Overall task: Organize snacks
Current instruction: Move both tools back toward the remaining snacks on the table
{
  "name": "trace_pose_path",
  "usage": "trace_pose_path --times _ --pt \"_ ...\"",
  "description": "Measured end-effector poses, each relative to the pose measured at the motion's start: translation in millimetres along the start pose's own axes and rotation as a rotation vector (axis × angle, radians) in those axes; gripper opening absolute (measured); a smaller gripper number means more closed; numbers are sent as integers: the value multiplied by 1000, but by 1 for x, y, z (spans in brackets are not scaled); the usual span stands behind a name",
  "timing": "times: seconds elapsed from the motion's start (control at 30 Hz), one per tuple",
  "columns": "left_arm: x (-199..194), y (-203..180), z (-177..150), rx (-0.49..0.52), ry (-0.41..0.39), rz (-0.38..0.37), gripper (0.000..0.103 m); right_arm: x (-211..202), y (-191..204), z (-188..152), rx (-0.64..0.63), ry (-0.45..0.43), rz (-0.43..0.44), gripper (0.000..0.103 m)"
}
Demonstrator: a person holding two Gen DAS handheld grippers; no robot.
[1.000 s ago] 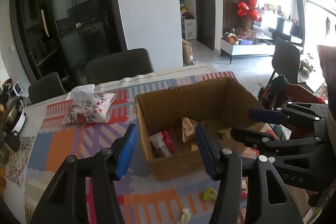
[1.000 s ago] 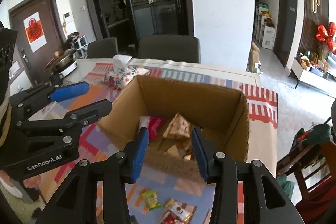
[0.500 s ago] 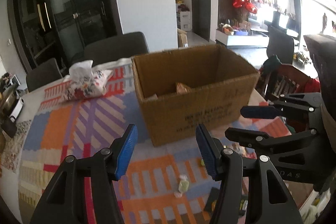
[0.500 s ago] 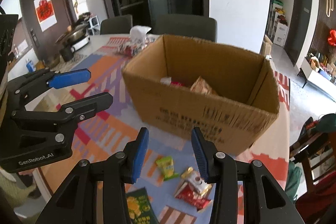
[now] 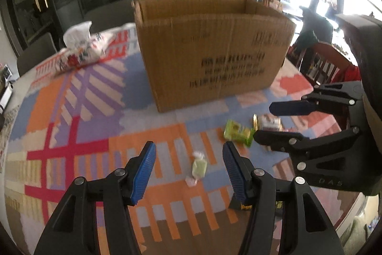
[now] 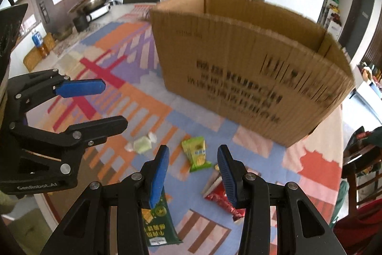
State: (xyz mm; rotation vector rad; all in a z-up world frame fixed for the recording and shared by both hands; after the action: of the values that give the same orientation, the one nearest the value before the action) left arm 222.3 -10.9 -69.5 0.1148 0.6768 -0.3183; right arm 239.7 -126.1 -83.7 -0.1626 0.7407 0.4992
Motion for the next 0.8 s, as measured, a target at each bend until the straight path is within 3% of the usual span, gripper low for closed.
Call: trace_pose_path --times 0.4,0.8 --pt "39 -1 -33 -41 136 -45 54 34 0 -20 -36 84 24 43" --pt "56 -2 -40 -66 159 -43 44 55 -3 -23 -37 111 18 41"
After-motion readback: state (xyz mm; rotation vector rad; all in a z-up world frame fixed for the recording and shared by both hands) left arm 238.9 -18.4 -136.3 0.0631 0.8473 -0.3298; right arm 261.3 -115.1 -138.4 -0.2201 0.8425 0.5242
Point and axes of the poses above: each gripper's, at about its wrist camera, not at the fingertips, and x roughly the way its jaws point, y to its left, z to its top, the point moved 3 cm from there along x, roughly the way its jaws point, and after that the axes turned 15 degrees about -y, right-handed, at the moved point
